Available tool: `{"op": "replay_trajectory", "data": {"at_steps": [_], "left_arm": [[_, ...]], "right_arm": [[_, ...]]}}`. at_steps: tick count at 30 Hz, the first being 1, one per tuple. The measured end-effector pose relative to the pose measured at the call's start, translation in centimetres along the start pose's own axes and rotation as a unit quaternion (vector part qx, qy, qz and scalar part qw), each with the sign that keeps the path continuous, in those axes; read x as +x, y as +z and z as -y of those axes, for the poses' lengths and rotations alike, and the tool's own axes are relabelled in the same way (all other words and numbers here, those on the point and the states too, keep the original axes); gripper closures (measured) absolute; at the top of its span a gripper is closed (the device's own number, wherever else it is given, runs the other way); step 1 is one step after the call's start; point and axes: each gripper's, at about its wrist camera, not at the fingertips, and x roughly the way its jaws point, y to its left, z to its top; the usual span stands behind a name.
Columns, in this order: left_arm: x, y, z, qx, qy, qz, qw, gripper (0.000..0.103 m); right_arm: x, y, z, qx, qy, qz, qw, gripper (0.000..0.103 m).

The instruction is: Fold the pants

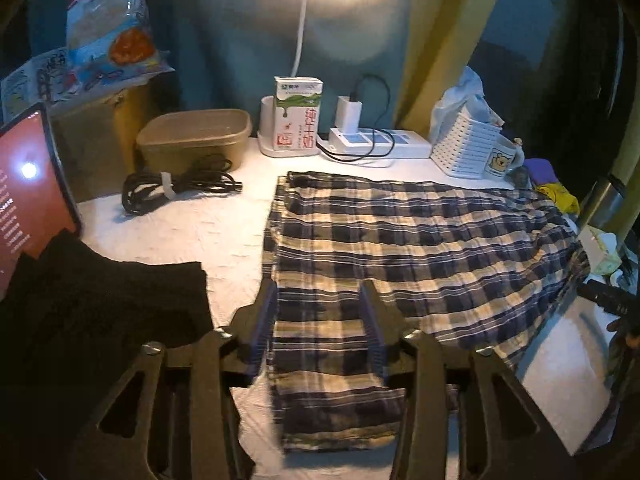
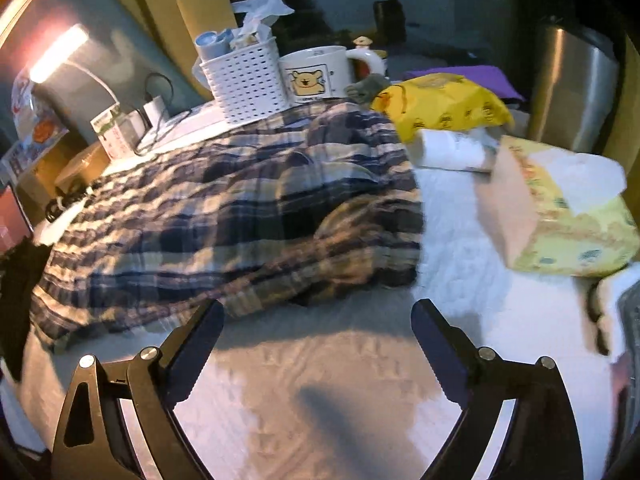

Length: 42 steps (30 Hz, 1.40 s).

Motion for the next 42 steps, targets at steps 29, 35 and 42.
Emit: {"op": "replay_trajectory", "data": {"at_steps": [29, 35, 42], "left_arm": [[2.2, 0.4, -0.1, -0.019, 0.013, -0.017, 0.9996, 0.030], [1.2, 0.7, -1.1, -0.023, 0.007, -0.004, 0.9997, 0.030], [0.0, 0.6, -2.2, -0.022, 0.000, 0.011, 0.9997, 0.030]], "right_arm": [[3.8, 4.4, 3.4, 0.116, 0.075, 0.037, 0.990, 0.073], [1.1, 5.4, 3.6, 0.099, 0.068, 0.067, 0.991, 0.074], [-1.1, 6.4, 4.5, 0.094, 0.022, 0.085, 0.992, 0.075]]}}
